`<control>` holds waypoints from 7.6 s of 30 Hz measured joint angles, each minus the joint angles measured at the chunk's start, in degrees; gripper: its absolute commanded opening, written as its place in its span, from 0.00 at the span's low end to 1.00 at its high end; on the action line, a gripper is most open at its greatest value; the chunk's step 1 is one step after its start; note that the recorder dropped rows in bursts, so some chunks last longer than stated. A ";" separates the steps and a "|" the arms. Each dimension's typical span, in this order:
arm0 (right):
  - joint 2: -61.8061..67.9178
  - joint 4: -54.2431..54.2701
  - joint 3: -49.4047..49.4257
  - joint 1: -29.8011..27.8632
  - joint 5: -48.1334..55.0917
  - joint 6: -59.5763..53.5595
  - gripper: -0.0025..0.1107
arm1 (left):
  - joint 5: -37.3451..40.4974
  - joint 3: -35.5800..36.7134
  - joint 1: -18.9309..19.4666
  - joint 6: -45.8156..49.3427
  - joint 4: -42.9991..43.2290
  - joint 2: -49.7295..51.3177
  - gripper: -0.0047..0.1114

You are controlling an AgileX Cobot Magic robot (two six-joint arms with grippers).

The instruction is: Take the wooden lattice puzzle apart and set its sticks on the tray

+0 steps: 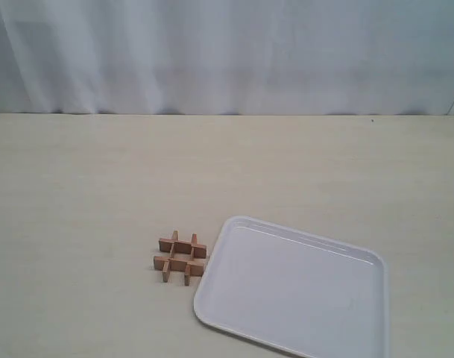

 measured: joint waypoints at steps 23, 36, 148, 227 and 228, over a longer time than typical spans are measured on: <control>0.00 0.00 0.00 0.00 0.00 0.00 0.06 | -23.83 0.00 0.00 0.00 -2.53 0.00 0.04; 0.00 0.00 0.00 0.00 0.00 0.00 0.06 | -34.42 0.00 0.00 -41.39 -4.74 0.00 0.04; 0.00 0.00 0.00 0.00 0.00 0.00 0.06 | 14.15 -61.38 -27.86 64.78 -17.73 112.56 0.50; 0.00 0.00 0.00 0.00 0.00 0.00 0.06 | 12.60 -76.08 -43.95 55.40 -32.60 108.89 0.04; 0.00 0.00 0.00 0.00 0.00 0.00 0.06 | 12.60 -77.84 -44.97 53.23 -31.43 110.38 0.04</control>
